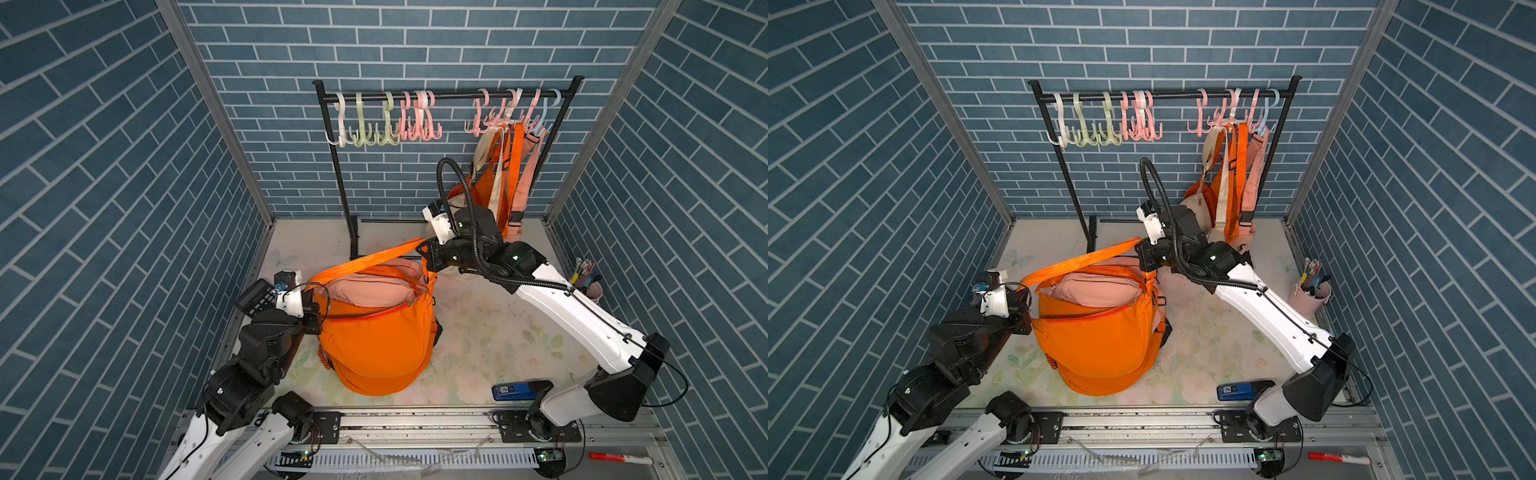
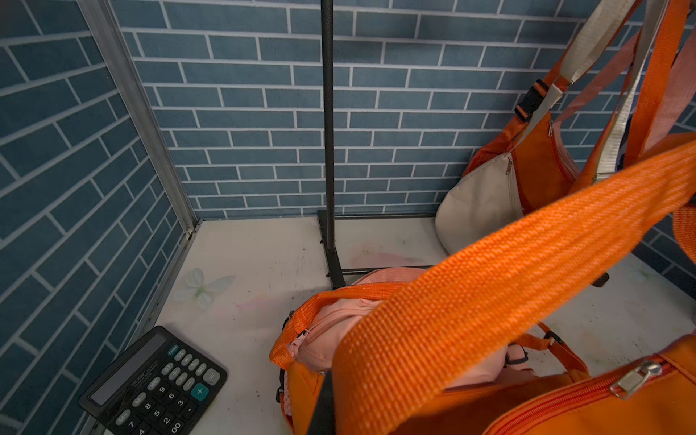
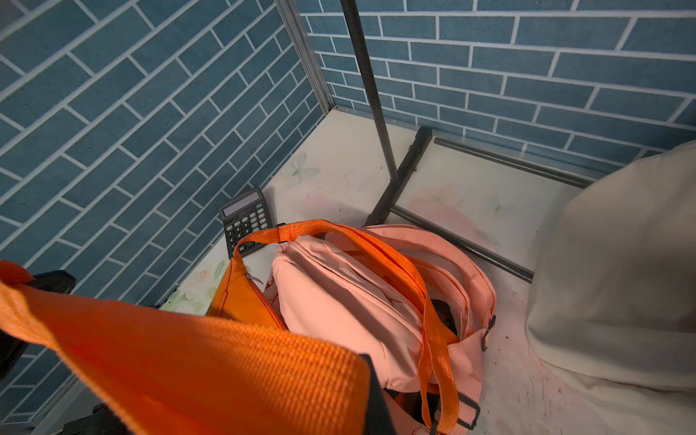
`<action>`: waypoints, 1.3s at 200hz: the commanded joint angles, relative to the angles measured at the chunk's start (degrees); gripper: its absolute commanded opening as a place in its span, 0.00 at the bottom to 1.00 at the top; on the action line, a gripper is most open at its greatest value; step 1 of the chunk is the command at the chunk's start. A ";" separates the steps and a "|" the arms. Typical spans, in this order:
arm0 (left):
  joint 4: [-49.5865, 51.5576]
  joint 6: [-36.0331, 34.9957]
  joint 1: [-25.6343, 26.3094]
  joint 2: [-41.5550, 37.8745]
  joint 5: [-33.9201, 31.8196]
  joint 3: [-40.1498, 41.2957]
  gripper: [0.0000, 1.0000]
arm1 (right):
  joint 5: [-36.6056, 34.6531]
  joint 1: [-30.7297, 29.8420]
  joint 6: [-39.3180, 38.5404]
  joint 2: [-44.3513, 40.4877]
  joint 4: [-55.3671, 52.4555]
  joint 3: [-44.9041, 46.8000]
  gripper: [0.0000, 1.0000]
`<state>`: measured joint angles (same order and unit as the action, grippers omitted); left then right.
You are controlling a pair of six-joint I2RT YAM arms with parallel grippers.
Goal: Take the bag off the hook
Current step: Place the bag inside the bag.
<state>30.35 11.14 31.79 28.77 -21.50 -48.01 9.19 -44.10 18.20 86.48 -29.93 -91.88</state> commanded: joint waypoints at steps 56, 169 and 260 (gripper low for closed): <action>-17.14 4.86 -1.20 9.72 -4.90 6.47 0.00 | 5.77 5.15 0.24 8.26 4.90 -1.50 0.00; -25.85 14.24 -8.25 17.28 -0.32 14.07 0.01 | 12.40 6.92 1.84 19.12 12.32 -1.08 0.03; -30.41 15.75 -9.30 23.14 1.61 17.15 0.18 | 15.93 6.94 1.71 25.16 15.85 1.40 0.11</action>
<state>2.22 25.91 23.20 50.17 -20.67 -32.08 23.22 -37.21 19.29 109.32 -16.32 -90.30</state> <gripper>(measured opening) 0.149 0.103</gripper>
